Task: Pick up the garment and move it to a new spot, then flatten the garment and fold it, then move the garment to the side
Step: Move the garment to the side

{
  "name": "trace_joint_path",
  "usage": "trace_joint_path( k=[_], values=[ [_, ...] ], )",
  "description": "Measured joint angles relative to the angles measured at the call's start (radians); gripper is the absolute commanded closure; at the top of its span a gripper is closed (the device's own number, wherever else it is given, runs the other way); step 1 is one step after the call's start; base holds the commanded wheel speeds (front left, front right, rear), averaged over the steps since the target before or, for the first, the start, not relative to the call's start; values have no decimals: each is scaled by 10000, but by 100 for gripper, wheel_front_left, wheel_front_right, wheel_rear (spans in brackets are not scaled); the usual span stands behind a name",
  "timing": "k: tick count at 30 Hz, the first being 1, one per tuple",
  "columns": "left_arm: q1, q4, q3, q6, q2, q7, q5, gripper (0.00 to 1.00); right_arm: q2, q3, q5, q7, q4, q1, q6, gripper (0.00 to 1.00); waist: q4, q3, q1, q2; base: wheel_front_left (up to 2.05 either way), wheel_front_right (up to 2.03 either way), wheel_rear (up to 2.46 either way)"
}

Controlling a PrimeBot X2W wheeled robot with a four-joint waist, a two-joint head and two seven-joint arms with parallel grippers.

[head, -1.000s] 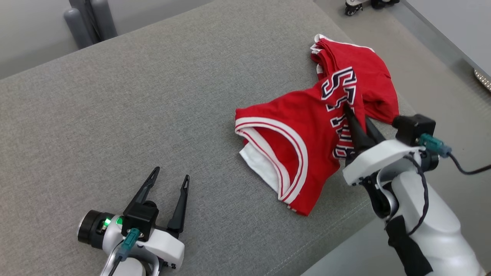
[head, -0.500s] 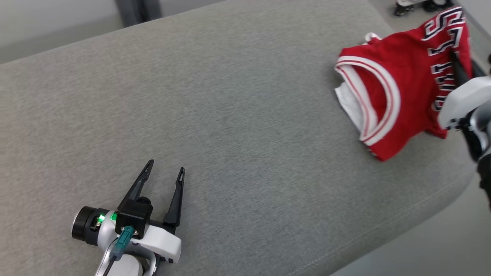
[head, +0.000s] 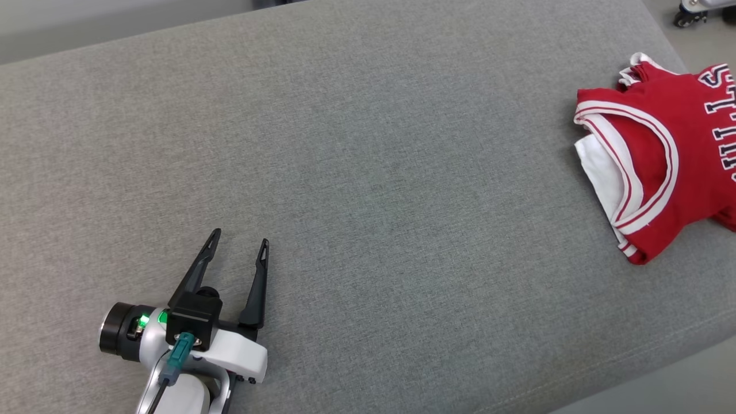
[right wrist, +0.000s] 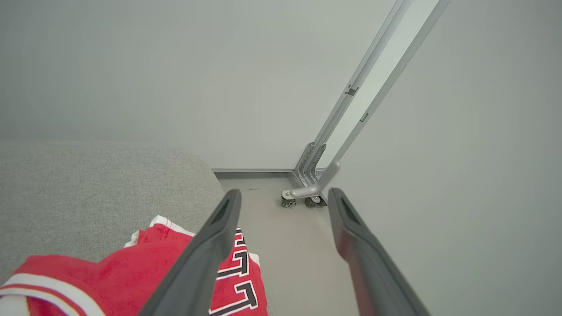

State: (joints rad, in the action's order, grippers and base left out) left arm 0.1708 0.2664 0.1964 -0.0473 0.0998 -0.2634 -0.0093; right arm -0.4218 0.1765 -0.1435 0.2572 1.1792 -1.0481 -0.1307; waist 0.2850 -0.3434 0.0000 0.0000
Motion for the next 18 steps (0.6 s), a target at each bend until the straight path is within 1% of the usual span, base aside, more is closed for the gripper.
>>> trace_joint_path(
  k=[3, 7, 8, 12, 14, 18],
  values=[
    [-1, -48, -105, -79, -23, 0, -29, 0, 807, 435, -341, 19, -1116, 316, -2, 0, -97, 95, 0, 0, 0, 0, 0],
    [-26, -115, -305, -240, -75, 0, -113, 0, 1871, 407, -337, 29, -2773, 1193, -2, 0, -240, 291, 0, 0, 0, 0, 0],
    [-26, -115, -305, -240, -75, 0, -113, 0, 1871, 407, -337, 29, -2773, 1193, -2, 0, -240, 291, 0, 0, 0, 0, 0],
    [-84, -180, -548, -332, -119, 0, -203, 0, 2571, -142, -84, 36, -4295, 2354, -2, 0, -438, 530, 0, 0, 0, 0, 0],
    [-203, -211, -648, -345, -150, 2, -224, 0, 2951, -265, 215, 42, -4838, 3045, -2, 0, -565, 665, 0, 0, 0, 0, 0],
    [-372, -209, -817, -387, -211, 0, -274, 0, 3396, -660, 650, 42, -5657, 4358, -2, 0, -857, 977, 0, 0, 0, 0, 0]
  ],
)
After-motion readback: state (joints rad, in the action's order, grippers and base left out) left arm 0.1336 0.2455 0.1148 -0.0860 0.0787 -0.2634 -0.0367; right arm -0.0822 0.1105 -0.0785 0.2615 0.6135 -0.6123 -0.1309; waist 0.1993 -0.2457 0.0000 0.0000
